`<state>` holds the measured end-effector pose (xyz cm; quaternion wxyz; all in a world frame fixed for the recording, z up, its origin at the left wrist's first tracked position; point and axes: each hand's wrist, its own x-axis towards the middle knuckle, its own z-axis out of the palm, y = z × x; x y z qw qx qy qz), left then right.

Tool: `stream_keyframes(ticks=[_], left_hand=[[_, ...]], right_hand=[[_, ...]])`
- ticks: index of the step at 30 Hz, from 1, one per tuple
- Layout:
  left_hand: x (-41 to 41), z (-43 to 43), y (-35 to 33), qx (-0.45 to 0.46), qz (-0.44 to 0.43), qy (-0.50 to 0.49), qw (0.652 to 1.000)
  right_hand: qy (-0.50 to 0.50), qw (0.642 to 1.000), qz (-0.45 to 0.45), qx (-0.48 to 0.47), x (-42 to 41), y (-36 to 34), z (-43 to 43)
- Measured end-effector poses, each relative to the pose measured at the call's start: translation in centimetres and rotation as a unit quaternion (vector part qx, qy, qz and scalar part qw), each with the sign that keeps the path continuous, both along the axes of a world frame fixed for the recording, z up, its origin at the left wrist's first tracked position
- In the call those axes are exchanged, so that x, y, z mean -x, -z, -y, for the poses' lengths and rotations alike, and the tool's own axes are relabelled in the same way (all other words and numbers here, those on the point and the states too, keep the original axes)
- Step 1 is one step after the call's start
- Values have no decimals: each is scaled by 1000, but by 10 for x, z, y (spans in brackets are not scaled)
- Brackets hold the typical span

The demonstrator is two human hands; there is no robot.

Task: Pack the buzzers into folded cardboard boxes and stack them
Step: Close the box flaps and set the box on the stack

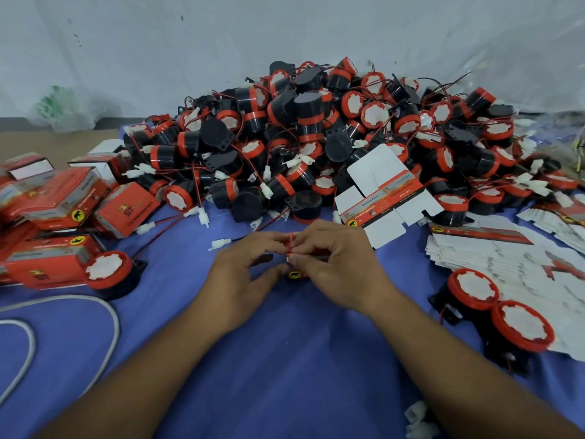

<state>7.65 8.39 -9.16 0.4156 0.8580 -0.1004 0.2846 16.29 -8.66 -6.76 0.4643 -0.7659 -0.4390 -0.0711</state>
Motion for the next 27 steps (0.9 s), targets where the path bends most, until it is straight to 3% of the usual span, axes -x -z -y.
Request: stream_keyframes(ticks=[5,10,18,20,23,25,27], left_hand=[[-1,0,-6,-58,17,-41,997],[-1,3,-7,-107,52,-38,992],[-6,7,-7,-255,62,-23,965],[-8,5,-5,-255,47,-16,966],[-8,3,0,-174,-41,0,984],[-7,0,3,-141,-95,23,985],[-9,-2,5,-148,-96,31,984]], right_hand=[[-22,1000,-6,10,-1,0,1],[-70,995,55,45,-9,2,7],[-114,989,14,92,-20,9,20],[-119,986,-7,112,-23,11,25],[-67,989,34,124,-26,19,30],[-27,997,19,63,-24,21,27],[-15,998,-64,-17,-24,16,25]])
